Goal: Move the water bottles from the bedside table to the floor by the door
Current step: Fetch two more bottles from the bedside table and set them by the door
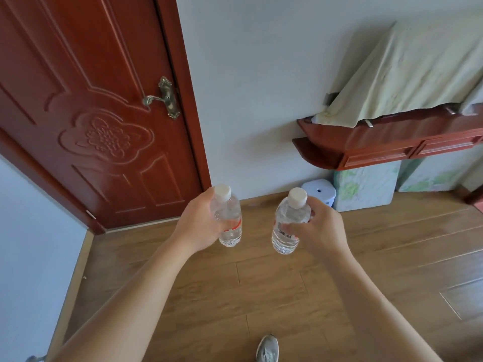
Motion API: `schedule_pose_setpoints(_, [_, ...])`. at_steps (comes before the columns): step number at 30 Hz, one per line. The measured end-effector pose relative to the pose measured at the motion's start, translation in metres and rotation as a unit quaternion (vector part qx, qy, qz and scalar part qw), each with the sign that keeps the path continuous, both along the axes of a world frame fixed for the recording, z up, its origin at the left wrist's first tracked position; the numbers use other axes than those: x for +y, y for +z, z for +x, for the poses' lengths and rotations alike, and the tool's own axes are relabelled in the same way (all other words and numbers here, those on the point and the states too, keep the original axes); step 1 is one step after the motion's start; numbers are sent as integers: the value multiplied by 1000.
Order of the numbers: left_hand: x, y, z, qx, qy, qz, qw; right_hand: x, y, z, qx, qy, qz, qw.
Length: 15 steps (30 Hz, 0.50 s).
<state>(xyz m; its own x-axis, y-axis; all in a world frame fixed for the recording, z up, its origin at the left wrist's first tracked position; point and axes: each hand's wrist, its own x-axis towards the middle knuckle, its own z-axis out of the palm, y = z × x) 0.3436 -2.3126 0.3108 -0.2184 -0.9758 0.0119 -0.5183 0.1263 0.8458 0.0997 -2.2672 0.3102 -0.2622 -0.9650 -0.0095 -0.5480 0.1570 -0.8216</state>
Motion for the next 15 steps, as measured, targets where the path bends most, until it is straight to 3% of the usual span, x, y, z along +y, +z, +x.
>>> schedule_pose_setpoints(5, [-73, -9, -31, -55, 20, -3, 998, -78, 1, -26, 1, 12, 17, 1000])
schedule_pose_setpoints(15, [-218, -17, -46, 14, 29, 11, 999, -230, -7, -42, 7, 27, 35, 999])
